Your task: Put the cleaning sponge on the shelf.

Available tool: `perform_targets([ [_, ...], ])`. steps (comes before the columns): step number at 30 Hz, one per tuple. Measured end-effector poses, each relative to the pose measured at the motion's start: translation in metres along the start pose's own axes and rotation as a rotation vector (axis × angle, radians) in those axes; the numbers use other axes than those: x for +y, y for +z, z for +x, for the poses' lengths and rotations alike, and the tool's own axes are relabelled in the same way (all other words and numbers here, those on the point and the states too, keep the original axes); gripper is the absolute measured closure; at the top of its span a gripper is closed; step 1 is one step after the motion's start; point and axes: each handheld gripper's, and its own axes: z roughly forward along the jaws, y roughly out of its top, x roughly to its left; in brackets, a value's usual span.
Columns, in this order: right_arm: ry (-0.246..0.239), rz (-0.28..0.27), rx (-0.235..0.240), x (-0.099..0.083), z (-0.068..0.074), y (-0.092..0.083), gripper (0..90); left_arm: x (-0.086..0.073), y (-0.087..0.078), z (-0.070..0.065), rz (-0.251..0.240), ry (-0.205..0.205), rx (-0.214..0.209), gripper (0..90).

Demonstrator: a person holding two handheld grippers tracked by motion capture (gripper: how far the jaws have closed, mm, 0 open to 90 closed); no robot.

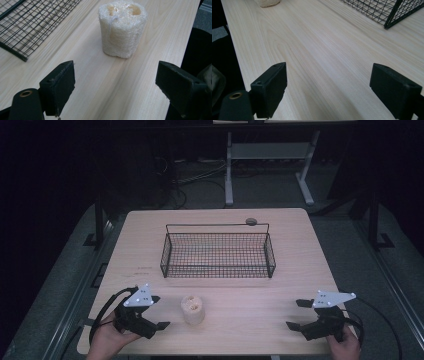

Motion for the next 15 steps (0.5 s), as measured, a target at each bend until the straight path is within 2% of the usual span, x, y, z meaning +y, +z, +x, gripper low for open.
perform_targets([
  [15, 0.002, -0.004, 0.007, 0.001, 0.002, 0.000, 13.8, 0.024, 0.013, -0.002, 0.032, 0.043, -0.037, 15.2],
])
